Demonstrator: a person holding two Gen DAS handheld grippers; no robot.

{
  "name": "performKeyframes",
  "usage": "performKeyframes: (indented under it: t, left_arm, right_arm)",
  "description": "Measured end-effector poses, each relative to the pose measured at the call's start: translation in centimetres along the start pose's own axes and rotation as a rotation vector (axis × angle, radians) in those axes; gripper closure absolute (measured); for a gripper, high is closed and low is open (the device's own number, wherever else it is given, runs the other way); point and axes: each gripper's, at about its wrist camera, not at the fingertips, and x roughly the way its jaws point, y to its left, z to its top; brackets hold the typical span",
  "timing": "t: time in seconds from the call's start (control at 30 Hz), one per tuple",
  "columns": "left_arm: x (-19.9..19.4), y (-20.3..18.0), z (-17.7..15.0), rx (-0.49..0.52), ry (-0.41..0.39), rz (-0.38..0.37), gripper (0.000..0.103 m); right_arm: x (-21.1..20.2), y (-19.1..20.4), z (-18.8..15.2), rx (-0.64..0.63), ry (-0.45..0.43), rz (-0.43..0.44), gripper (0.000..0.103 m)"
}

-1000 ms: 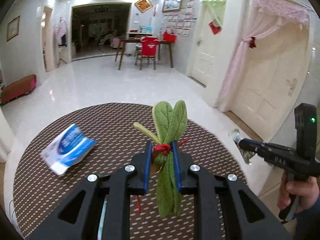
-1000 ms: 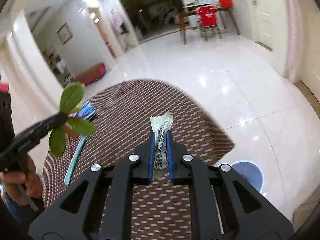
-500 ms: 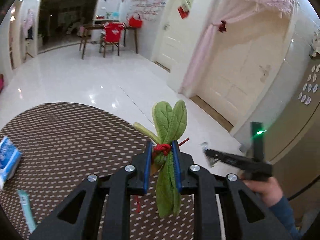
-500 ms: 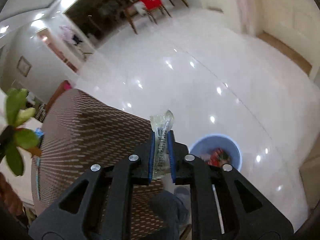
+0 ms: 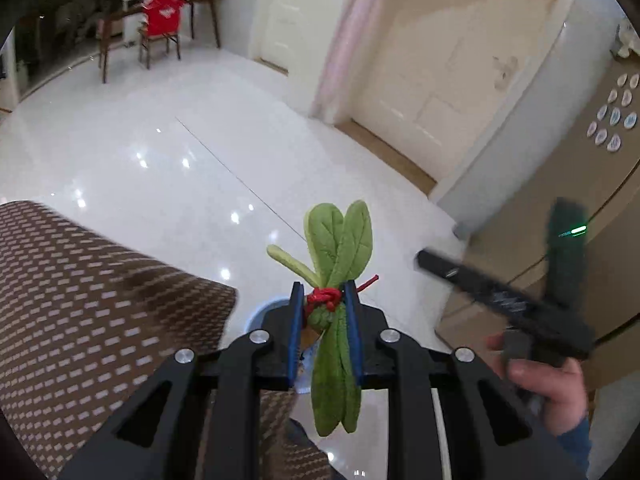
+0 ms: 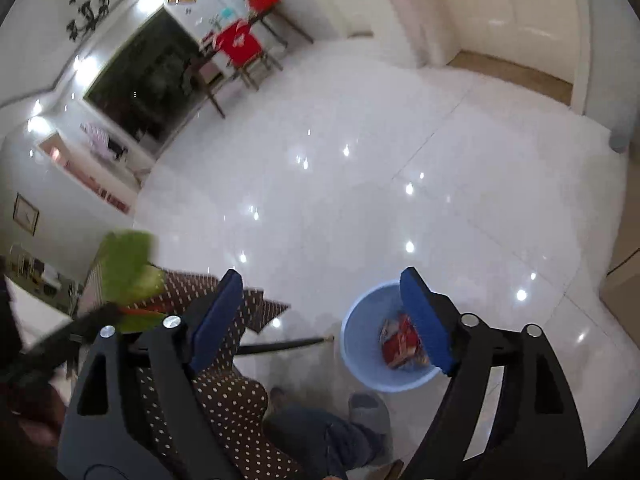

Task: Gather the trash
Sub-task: 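Carry both items over the blue bin and open both grippers to drop them, then move both open grippers from the blue bin back over the table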

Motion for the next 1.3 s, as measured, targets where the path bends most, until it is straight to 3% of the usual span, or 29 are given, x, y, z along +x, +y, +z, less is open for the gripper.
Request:
performKeyframes:
  t: [0.1, 0.17, 0.23, 0.27, 0.53, 0.8, 1.3]
  left_arm:
    - [2.6, -0.7, 0.6, 0.013, 0.048, -0.011, 0.080]
    - [4.6, -1.2, 1.1, 0.020, 0.090, -0.013, 0.066]
    - [5.5, -1.2, 1.6, 0.009, 0.097, 0.017, 0.021]
    - [5.4, -0.9, 1.7, 0.002, 0.084, 0.039, 0.017]
    - [2.1, 0.1, 1.1, 0.003, 0.020, 0.107, 0.012]
    - [-3.1, -0.3, 0.6, 0.009, -0.086, 0.137, 0.010]
    - [-13.8, 1.6, -3.6, -0.014, -0.244, 0.182, 0.009]
  right_arm:
    - [-1.7, -0.1, 0.7, 0.006, -0.048, -0.001, 0.019]
    - [-2.5, -0.1, 1.0, 0.005, -0.070, 0.003, 0.018]
    - [-2.8, 0.1, 1.2, 0.003, -0.083, 0.005, 0.017]
    - [-2.9, 0.1, 1.4, 0.002, -0.086, 0.007, 0.017]
    - [-2.2, 1.3, 1.0, 0.000, -0.077, 0.001, 0.006]
    - [-3.1, 4.5, 0.8, -0.053, -0.080, -0.040, 0.006]
    - [-5.4, 14.0, -1.2, -0.214, -0.101, 0.019, 0.006]
